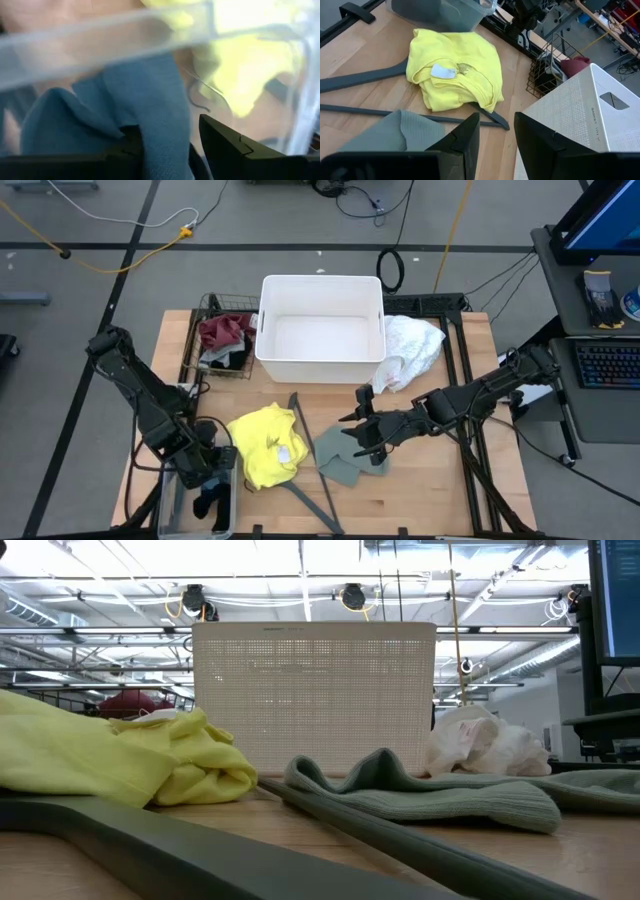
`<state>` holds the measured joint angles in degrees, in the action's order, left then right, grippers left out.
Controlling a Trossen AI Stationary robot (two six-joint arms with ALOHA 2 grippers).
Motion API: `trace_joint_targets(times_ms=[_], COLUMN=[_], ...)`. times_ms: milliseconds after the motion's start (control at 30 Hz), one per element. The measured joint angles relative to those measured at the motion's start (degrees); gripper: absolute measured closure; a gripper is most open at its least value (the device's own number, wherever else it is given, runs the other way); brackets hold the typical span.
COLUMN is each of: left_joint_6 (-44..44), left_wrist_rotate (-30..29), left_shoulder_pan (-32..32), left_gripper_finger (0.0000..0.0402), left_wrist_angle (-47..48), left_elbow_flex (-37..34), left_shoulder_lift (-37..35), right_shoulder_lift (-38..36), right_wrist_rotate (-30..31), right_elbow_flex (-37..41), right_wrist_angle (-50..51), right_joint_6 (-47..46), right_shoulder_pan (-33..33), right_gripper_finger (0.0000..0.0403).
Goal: Pick & Place Cloths
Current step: Put the blue sock into the transparent bin
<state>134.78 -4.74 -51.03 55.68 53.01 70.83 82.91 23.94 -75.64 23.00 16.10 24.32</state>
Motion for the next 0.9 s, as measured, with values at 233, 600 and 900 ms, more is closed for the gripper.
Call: trace_joint_targets(times_ms=[233,600,900], left_joint_6=[-2.75,-5.2,-0.67], left_wrist_rotate=[0.14,0.14,10.64], left_shoulder_pan=[0.0,0.09,0.05], left_gripper_finger=[0.025,0.025,0.025], left_wrist_angle=[3.47,1.91,-2.73], left_elbow_flex=[0.0,0.0,0.02], left_shoulder_lift=[0.0,-0.02,-0.02], right_shoulder_lift=[0.0,-0.04,-0.04], right_wrist_rotate=[-0.04,-3.76,-12.17], right_elbow_flex=[0.0,2.76,12.6], right_wrist_angle=[1.13,8.94,2.7], right_joint_6=[0.0,-5.91,-7.95], right_shoulder_pan=[-0.24,-4.44,-7.28], right_gripper_finger=[0.0289,0.0289,0.0289])
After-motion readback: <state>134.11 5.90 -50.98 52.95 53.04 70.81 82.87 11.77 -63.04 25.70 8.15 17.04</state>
